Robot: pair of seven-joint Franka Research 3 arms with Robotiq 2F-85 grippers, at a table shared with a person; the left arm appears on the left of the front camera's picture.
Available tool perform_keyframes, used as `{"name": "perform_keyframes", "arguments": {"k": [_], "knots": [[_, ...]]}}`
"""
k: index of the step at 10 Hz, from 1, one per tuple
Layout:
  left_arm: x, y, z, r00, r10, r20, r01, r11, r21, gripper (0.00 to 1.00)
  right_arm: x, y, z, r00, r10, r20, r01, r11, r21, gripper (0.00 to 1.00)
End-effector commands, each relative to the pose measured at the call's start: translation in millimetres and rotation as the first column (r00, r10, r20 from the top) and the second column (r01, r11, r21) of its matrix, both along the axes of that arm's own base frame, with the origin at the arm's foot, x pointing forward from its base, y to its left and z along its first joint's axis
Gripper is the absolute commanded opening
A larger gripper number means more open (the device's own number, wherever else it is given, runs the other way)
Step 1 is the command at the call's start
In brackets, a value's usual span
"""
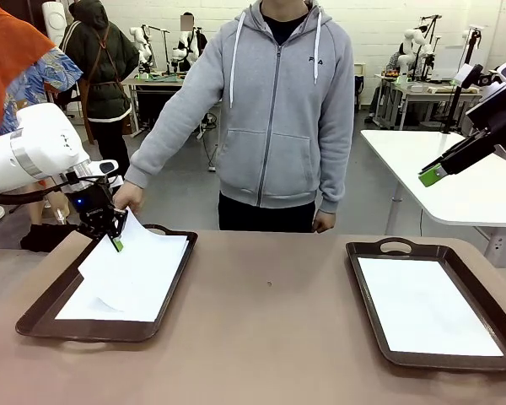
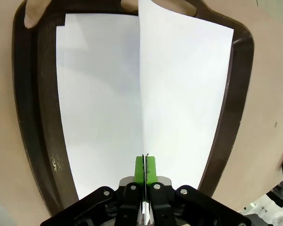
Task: Sort the A4 documents.
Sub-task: Place the A4 Paper in the designated Handle tray.
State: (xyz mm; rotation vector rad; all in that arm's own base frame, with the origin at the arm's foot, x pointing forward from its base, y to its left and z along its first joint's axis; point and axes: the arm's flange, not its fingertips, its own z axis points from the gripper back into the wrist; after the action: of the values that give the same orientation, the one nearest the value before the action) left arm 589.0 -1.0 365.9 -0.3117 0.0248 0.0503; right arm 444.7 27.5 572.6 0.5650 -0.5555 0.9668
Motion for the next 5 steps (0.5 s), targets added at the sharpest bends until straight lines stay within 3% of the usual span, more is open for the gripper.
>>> {"name": "perform_keyframes", "arguments": {"k": [1, 5], "knots": [[-6.4, -0.3, -2.2, 0.999, 0.037, -0.019, -0.036, 0.999, 0.028, 0.01, 0.2, 1.1, -0.3, 1.000, 0.003, 0.000, -0.003, 1.000, 0.004, 1.00], [-6.8, -0.3, -6.4, 0.998, 0.057, -0.020, -0.056, 0.998, 0.036, 0.01, 0.2, 1.1, -0.3, 1.000, 0.003, 0.000, -0.003, 1.000, 0.004, 1.00]]}}
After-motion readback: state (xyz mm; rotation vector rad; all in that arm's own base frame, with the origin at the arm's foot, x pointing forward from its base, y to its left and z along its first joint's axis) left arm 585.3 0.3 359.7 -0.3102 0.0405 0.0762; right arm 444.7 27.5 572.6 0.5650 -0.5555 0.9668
